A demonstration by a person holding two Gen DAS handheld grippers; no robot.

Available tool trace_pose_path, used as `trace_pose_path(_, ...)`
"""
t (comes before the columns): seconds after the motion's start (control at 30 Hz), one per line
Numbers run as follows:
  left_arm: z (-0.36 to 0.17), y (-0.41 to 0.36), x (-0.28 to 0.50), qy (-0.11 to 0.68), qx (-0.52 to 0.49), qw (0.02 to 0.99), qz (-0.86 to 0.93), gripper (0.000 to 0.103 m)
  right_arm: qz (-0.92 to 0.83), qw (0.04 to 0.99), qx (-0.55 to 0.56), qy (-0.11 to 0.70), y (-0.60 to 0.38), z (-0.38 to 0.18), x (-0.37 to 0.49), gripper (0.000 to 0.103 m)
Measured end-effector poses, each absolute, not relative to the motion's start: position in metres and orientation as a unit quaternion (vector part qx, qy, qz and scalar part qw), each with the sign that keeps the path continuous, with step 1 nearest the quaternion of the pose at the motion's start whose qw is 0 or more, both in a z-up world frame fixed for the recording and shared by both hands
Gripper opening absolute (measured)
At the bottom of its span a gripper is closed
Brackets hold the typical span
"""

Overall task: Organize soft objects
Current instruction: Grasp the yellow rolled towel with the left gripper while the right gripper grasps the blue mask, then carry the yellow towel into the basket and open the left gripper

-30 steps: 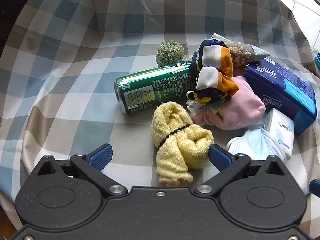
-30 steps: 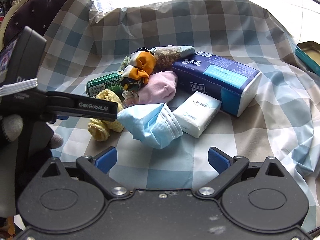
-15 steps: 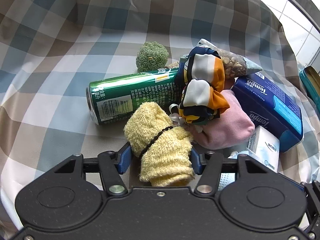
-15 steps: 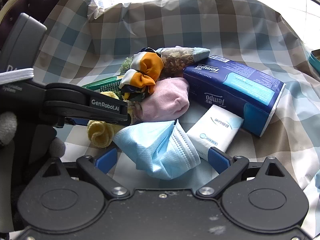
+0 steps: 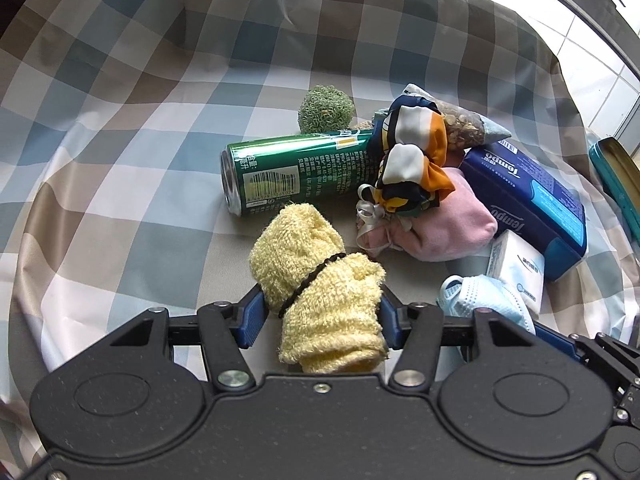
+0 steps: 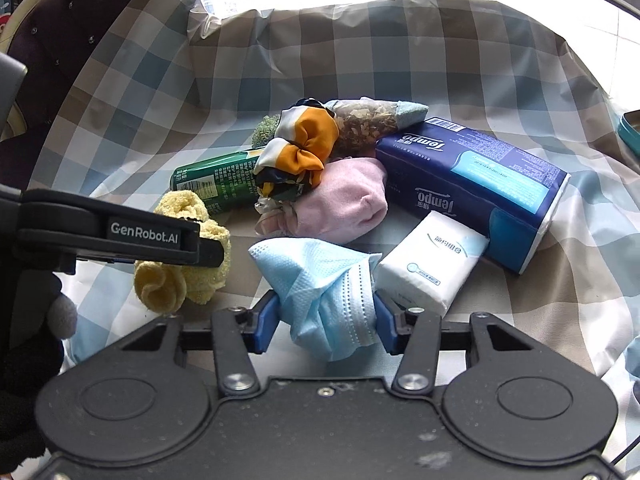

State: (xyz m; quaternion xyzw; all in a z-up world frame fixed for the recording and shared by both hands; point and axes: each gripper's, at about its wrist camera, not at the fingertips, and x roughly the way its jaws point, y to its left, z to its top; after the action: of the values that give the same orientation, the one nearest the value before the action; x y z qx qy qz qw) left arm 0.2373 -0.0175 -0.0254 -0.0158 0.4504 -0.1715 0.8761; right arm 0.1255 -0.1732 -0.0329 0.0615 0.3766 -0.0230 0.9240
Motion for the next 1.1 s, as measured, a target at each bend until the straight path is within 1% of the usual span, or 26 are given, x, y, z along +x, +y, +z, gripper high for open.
trace_pose_path(0.03,-0.023,-0.016,0.233,0.45,-0.017,0.876,-0.172,0.054,-0.023,0.924,0.061,0.376,-0.173,-0.031,0.123,0.043)
trace_pose_path(0.17,-0.015,-0.012,0.214,0.446,-0.02,0.878,-0.175,0.054,-0.024,0.927,0.067,0.369,-0.175,-0.022,0.109,0.042)
trace_pose_path(0.63,0.014,-0.003,0.124,0.43,-0.026,0.884,-0.183,0.054,-0.023,0.938,0.093,0.332,-0.185,0.017,0.028,0.042)
trace_pose_path(1.1,-0.005,-0.005,0.039,0.47,-0.025,0.864,-0.179,0.054,-0.011,0.953,0.104,0.285,-0.178,0.049,-0.081,0.043)
